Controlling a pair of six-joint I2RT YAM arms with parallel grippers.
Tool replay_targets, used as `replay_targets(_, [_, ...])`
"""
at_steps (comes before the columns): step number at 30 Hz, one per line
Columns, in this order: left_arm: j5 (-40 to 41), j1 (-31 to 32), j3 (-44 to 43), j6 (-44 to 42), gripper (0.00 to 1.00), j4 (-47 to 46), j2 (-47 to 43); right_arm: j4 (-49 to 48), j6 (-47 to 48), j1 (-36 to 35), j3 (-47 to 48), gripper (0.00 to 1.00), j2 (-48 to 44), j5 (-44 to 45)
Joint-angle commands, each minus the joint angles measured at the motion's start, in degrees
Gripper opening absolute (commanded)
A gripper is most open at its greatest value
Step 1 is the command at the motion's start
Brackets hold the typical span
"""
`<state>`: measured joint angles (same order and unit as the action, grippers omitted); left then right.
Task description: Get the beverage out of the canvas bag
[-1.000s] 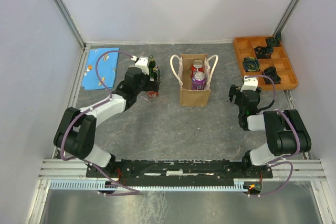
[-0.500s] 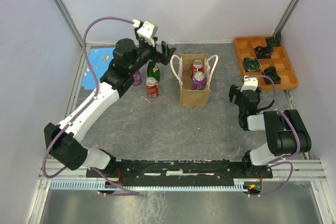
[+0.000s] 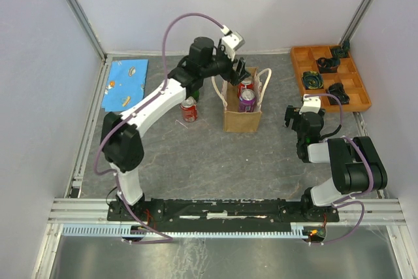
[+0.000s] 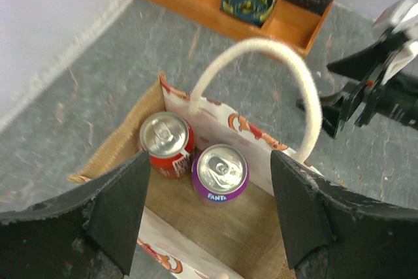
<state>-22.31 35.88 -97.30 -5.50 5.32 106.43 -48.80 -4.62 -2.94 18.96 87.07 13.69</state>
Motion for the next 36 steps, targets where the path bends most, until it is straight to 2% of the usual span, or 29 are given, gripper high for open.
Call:
replay_targets(1, [1.3,0.4,-3.8,1.4,0.79,2.6,2.6,-1.4,0.3,0.1,1.6,0.99,-0.6,-0.4])
replay_targets(4, [-0.3,0.4,-4.8,1.9,0.78,3.9,5.2,-1.4,0.3,0.2,1.6,0.99,-0.5,-0.4])
replay_targets(9, [2.0,0.6,-4.7,2.1,0.8,3.8,8.0,-1.4,0.3,0.2,1.6,0.99,-0.5,-0.4])
replay_targets(11, [3.0,0.6,-5.0,2.5,0.99,3.9,9.2,-1.4,0.2,0.2,1.6,0.99,-0.5,-0.4])
replay_targets(18, [6.0,1.8,-7.9,6.5,0.99,6.3,14.3,-1.4,0.3,0.1,1.6,0.99,-0.5,-0.4])
replay_targets(23, [9.5,3.6,-10.9,6.0,0.99,10.7,17.0,-1.4,0.2,0.1,1.6,0.99,-0.5,-0.4])
replay_targets(36, [14.5,5.3,-10.4,8.5,0.99,12.4,19.4,-1.4,0.3,0.2,1.6,0.99,-0.6,-0.4])
